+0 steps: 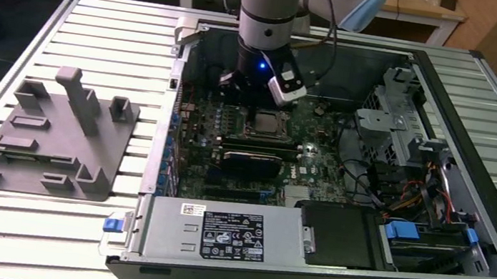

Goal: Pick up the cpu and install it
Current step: 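Close the cpu cover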

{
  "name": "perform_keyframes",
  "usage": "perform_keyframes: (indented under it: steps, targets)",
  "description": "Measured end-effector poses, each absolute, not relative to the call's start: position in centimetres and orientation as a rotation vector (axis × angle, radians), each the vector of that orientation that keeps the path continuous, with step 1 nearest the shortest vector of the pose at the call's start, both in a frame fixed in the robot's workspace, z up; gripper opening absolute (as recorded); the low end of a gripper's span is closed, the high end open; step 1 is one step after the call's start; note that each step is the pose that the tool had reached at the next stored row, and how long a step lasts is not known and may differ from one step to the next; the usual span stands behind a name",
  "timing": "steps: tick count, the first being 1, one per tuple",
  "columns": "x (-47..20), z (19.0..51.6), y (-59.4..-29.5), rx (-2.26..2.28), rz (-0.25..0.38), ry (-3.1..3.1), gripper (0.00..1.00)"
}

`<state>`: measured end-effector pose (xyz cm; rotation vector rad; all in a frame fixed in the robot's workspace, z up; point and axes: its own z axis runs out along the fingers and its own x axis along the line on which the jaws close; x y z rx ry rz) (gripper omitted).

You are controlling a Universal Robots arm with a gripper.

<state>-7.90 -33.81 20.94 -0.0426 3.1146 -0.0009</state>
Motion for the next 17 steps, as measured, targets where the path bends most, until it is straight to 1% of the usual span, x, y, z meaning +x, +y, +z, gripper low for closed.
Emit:
perform_keyframes:
  steps: [5,17]
  targets:
    - [-7.9,21.5,-33.8,-0.043,-0.001,3.114,0.11]
    - [-6.1,21.6,-33.8,-0.043,-0.009,3.115,0.11]
